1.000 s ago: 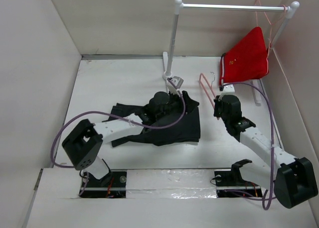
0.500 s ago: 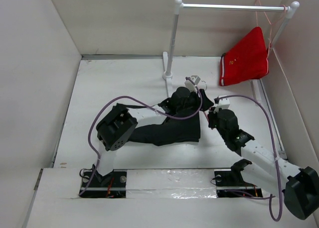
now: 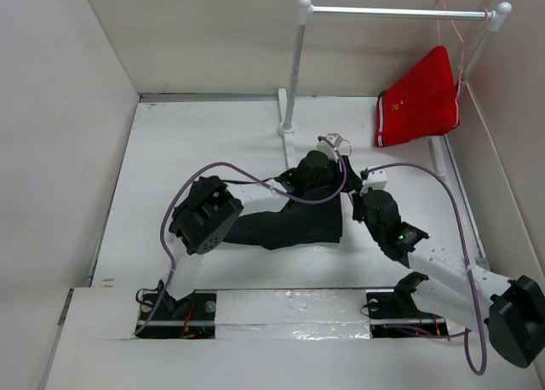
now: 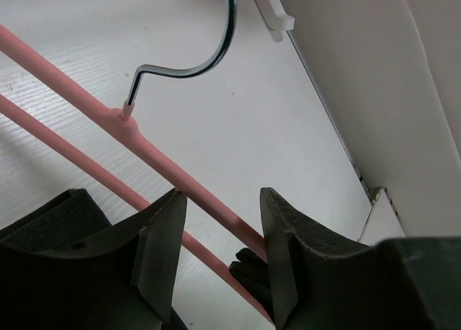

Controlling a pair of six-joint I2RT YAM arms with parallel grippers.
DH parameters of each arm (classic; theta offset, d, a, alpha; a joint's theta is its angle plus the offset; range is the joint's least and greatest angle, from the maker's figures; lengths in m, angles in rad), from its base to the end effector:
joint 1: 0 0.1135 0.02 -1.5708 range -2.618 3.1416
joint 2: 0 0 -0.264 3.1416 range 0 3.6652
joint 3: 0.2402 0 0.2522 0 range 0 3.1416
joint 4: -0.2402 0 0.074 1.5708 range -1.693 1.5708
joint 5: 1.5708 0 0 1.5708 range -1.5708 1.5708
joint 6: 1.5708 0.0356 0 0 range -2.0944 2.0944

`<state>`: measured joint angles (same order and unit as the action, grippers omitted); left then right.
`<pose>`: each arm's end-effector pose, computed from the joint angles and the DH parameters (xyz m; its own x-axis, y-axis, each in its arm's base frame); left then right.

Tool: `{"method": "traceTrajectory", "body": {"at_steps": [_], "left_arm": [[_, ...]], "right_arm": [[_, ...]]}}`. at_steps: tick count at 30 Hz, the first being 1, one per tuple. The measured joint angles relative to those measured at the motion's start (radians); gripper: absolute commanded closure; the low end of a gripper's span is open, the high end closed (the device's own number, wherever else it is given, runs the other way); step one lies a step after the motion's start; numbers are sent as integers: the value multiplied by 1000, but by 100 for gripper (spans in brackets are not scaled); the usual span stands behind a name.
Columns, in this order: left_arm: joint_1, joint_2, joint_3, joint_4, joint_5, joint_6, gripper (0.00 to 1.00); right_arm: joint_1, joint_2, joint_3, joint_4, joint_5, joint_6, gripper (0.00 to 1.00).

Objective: Place the trousers on the hanger
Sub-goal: Pick up the hanger from the clothesline.

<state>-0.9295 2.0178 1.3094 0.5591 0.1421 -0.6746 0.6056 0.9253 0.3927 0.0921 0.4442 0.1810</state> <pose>0.2755 -0.3774 0.2215 -0.6173 -0.2067 -0.7591 0.6293 0.4493 -0.6341 0.1721 0.1005 0.2064 -0.3798 -0.0653 -0.9227 -0.1281 0.9916 -0.0174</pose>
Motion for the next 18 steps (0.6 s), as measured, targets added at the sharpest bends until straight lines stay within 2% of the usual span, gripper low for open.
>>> {"method": "traceTrajectory", "body": {"at_steps": [4, 5, 6, 7, 8, 9, 10, 11, 12, 15, 16, 18], "left_arm": [[0, 22, 14, -8, 4, -10, 63], [0, 23, 15, -6, 5, -14, 77], [0, 24, 15, -5, 5, -32, 86], [0, 24, 15, 2, 3, -54, 93], [0, 24, 15, 16, 3, -77, 100], [0, 23, 15, 33, 8, -99, 100], [-1, 20, 12, 50, 17, -111, 100], [-5, 15, 2, 74, 18, -111, 100], [-8, 11, -19, 101, 18, -106, 100], [-7, -3, -95, 132, 34, -96, 100], [-4, -3, -120, 140, 40, -95, 100], [3, -3, -178, 152, 43, -97, 100]], "right_arm": [[23, 13, 0, -2, 21, 3, 98], [28, 18, 0, -2, 28, 3, 97], [35, 19, 0, -4, 35, 5, 95], [43, 21, 0, -15, 42, 10, 84], [54, 24, 0, -21, 50, 16, 77], [61, 26, 0, -24, 56, 19, 71], [65, 26, 0, -32, 61, 23, 59], [68, 21, 1, -46, 63, 27, 58], [72, 9, 3, -59, 57, 30, 48], [90, -74, 16, -109, 51, 29, 48], [90, -106, 20, -127, 47, 30, 33], [90, -183, 31, -168, 39, 29, 32]]}}
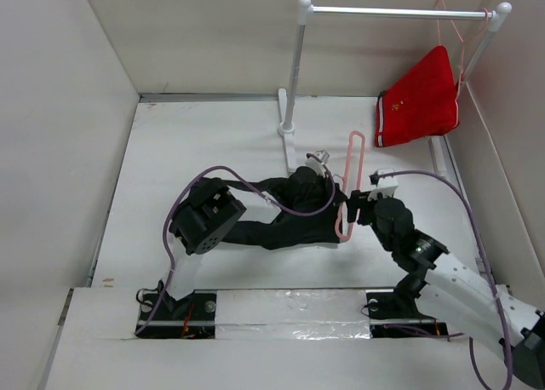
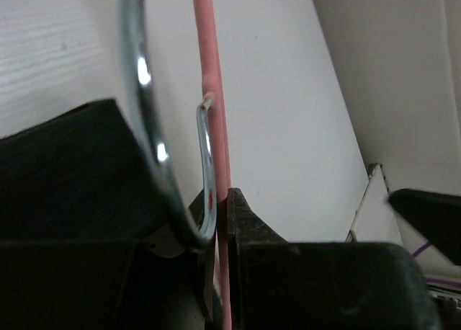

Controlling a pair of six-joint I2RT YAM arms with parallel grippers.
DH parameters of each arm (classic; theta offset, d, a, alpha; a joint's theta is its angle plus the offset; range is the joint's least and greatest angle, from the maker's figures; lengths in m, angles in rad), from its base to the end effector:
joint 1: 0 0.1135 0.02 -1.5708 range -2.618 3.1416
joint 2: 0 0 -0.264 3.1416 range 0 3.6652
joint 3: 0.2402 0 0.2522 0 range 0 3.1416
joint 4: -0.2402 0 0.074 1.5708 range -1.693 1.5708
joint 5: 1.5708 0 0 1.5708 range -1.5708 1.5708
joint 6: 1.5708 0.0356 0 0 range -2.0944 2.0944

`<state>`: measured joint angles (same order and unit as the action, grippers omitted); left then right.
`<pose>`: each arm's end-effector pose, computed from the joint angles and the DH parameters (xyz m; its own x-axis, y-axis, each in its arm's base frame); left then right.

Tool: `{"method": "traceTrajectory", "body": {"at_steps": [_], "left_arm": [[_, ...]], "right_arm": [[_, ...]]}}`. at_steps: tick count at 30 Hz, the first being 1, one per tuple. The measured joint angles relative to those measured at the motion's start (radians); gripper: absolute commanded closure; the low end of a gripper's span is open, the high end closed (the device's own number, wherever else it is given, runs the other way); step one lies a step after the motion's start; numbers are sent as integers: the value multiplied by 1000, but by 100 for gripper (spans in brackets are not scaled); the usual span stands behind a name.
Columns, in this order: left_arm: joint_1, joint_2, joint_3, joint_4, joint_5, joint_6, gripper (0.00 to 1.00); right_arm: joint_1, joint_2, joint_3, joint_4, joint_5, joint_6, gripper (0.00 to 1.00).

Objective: Place the trousers on the hanger
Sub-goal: Pick up the hanger from the clothesline.

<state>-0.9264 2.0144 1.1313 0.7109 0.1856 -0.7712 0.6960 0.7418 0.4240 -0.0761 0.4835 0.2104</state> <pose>0.2606 -0.3577 0.1821 -0.6976 -0.2120 -0.6844 0.5700 0.4146 -0.7094 0.1443 0.0990 0.2318 -0.3378 -0.0412 -0.9403 -0.1714 0.9850 0.0184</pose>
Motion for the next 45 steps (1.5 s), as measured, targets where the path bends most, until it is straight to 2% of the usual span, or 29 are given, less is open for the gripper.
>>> {"method": "traceTrajectory", "body": {"at_steps": [2, 3, 4, 5, 6, 7, 8, 10, 11, 12, 13, 14, 16, 24, 31, 34, 39, 40, 41, 43, 44, 45], "left_arm": [[10, 0, -40, 9, 11, -16, 100], [14, 0, -50, 16, 19, -24, 100], [17, -2, -58, 30, 29, -27, 100], [19, -6, -65, 43, 39, -31, 100], [19, -12, -76, 62, 47, -31, 100], [18, -19, -87, 77, 53, -31, 100], [16, -27, -99, 92, 60, -31, 100], [11, -39, -118, 116, 73, -27, 100], [6, -45, -128, 122, 75, -24, 100], [1, -51, -138, 127, 74, -21, 100], [-4, -57, -146, 130, 74, -16, 100], [-11, -66, -157, 130, 75, -13, 100], [-22, -79, -168, 130, 76, -5, 100], [-27, -109, -190, 138, 76, 14, 100], [-34, -109, -204, 162, 74, 6, 100], [-47, -109, -232, 193, 60, -24, 100], [-61, -104, -296, 256, 8, -131, 100], [-62, -95, -301, 274, -3, -154, 100], [-63, -82, -302, 291, -13, -175, 100], [-65, -59, -305, 320, -39, -213, 100], [-65, -48, -307, 330, -52, -232, 100], [-65, -40, -311, 338, -65, -247, 100]], "right_arm": [[0, -73, 11, -43, -11, 2, 31], [-1, -101, 15, -58, -13, 3, 33], [-3, -128, 16, -67, -17, 3, 43], [-10, -149, 18, -74, -25, -3, 71], [-27, -159, 19, -73, -40, -11, 80], [-47, -159, 24, -70, -53, -13, 93], [-76, -146, 31, -68, -72, -14, 100], [-134, -80, 47, -38, -125, -16, 100], [-159, -44, 53, -18, -155, -17, 96], [-185, -3, 58, 7, -187, -19, 88], [-208, 43, 62, 27, -225, -19, 65], [-229, 86, 68, 42, -260, -11, 55], [-264, 153, 71, 82, -330, -12, 48], [-333, 254, 67, 226, -547, 23, 50], [-350, 265, 23, 269, -616, 50, 50], [-351, 230, 20, 238, -617, 48, 49], [-361, 64, 2, 157, -604, 35, 47], [-364, 31, 1, 142, -602, 29, 48], [-365, 9, 0, 134, -600, 27, 67], [-372, -46, -12, 121, -597, 16, 84], [-376, -59, -17, 107, -596, 16, 100], [-379, -65, -24, 101, -596, 9, 100]]}}
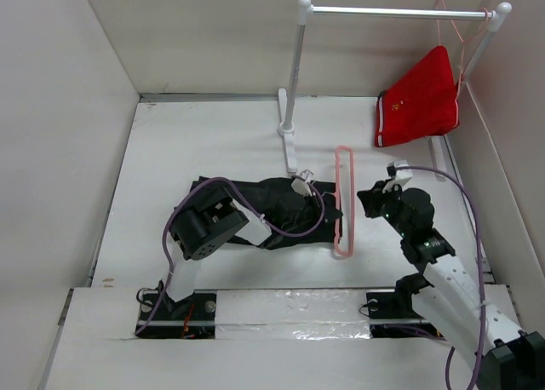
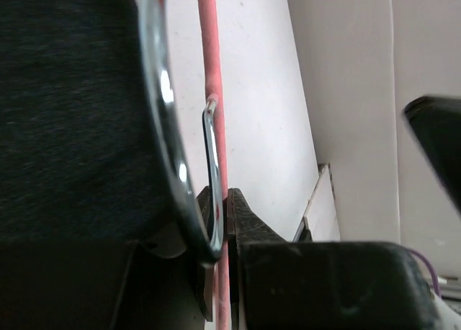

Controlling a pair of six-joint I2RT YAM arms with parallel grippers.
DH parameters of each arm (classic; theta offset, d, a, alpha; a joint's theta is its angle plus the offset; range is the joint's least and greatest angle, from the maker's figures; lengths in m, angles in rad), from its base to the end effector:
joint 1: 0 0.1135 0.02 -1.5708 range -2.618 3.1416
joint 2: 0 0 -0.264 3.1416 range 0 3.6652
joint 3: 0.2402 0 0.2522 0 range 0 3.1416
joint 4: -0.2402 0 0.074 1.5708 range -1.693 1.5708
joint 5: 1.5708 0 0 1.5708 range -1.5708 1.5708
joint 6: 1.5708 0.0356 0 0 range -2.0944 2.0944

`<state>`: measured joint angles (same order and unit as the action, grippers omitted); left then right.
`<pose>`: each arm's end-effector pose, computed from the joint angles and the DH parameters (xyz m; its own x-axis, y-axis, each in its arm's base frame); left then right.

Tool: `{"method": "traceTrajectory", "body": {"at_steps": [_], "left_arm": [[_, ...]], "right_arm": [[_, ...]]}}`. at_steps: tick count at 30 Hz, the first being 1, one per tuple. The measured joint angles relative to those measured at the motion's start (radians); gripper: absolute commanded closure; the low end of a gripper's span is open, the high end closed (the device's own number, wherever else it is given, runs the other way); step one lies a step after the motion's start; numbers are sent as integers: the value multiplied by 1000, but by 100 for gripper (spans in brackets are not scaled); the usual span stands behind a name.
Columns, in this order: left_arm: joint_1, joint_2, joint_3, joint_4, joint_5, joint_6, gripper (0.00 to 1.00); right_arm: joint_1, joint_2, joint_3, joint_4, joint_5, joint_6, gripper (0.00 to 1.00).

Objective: Place the trousers on the hanger
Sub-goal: Pick up the hanger from the clothesline, then place the trousers on the hanger.

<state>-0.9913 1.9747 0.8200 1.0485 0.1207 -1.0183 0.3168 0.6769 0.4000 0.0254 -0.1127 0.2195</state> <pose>0.2080 -0.3256 0.1449 -0.7933 -0.3309 -0.5110 0.4209 0.3082 -0.8531 0.1624 0.0574 0.2424 -0.3207 0.1226 -0.9392 -0.3516 0.9053 0.2382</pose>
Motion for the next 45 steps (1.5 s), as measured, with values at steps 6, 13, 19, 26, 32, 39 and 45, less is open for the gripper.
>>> {"method": "traceTrajectory", "body": {"at_steps": [6, 13, 19, 26, 32, 39, 45], "left_arm": [[0, 11, -8, 10, -60, -46, 100], [0, 13, -9, 10, -84, -59, 100], [5, 34, -8, 19, -76, -67, 100], [12, 47, -8, 28, -69, -85, 100], [18, 56, -8, 31, -71, -94, 100], [18, 59, -8, 31, -73, -98, 100], [18, 59, -10, 32, -72, -97, 100]], "right_arm": [[-23, 114, -29, -14, -34, -15, 100], [-23, 329, -29, 43, -134, -27, 80], [-23, 460, -27, 145, -183, -2, 69], [-25, 546, -27, 234, -174, 37, 58], [-39, 606, -33, 299, -191, 62, 59], [-93, 713, -57, 448, -296, 117, 79], [-153, 784, -72, 552, -409, 156, 100]]}}
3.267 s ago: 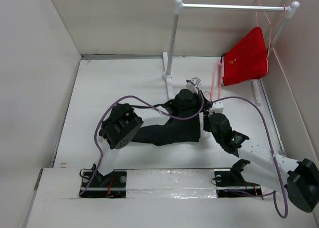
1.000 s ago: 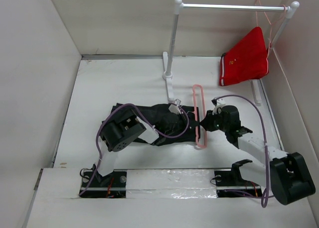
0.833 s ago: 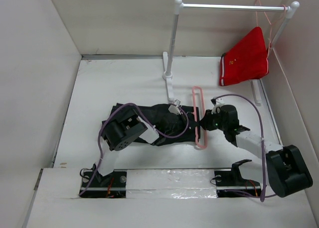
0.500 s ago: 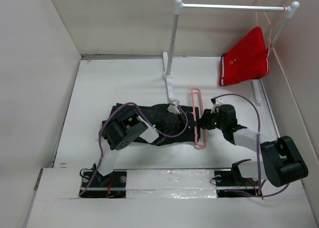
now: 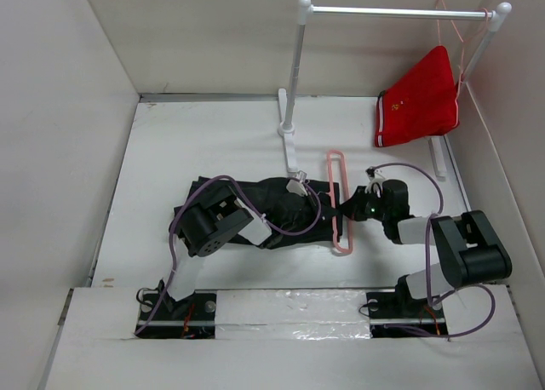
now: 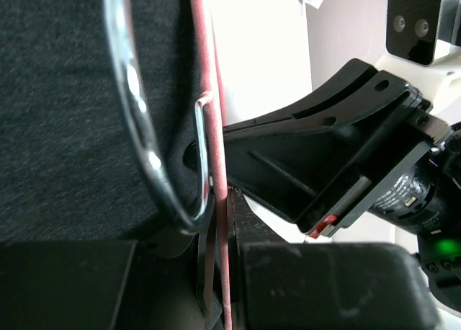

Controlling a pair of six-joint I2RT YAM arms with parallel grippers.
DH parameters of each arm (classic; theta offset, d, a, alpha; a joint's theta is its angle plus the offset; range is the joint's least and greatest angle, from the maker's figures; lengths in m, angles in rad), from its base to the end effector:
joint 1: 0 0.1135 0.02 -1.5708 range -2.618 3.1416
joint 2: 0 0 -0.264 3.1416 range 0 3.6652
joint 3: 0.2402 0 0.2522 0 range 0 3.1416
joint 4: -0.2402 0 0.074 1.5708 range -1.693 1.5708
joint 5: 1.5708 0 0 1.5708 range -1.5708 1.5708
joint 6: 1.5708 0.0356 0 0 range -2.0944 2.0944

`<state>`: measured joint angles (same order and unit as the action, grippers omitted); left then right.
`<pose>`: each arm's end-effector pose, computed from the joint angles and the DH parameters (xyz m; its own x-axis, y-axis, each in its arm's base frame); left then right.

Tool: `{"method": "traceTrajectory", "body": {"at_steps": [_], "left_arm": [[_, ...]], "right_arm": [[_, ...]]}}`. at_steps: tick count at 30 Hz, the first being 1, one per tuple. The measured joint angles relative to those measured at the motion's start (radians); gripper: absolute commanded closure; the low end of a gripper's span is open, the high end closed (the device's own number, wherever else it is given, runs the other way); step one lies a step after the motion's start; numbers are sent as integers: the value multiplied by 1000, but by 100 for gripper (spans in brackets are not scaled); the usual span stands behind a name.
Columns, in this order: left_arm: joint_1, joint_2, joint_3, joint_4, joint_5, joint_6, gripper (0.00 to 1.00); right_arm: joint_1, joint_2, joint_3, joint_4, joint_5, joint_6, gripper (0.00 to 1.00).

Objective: Place the trousers on the hanger

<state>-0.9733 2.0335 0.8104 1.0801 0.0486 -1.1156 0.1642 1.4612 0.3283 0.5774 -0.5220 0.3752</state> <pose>0.2158 -0.3202 0.1243 -0.8012 -0.4172 -0.4289 0.3029 0.3354 -0.8921 0.2323 0.0565 0.1242 -0.6892 0.2078 -0.6942 -0.3300 0.7628 0.5560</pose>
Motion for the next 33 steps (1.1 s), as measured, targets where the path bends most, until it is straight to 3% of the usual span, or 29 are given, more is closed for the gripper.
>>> {"method": "traceTrajectory", "body": {"at_steps": [8, 19, 25, 33], "left_arm": [[7, -2, -28, 26, -5, 10, 100], [31, -114, -140, 29, -67, 68, 100], [51, -148, -190, 2, -87, 79, 100], [72, -270, -287, -40, -122, 113, 100]], "right_arm": [[-53, -93, -11, 10, -90, 31, 100], [-146, -444, 24, -256, -80, -29, 100], [-272, -462, 53, -323, -102, -43, 100], [-350, -499, 63, -345, -150, -29, 100]]}}
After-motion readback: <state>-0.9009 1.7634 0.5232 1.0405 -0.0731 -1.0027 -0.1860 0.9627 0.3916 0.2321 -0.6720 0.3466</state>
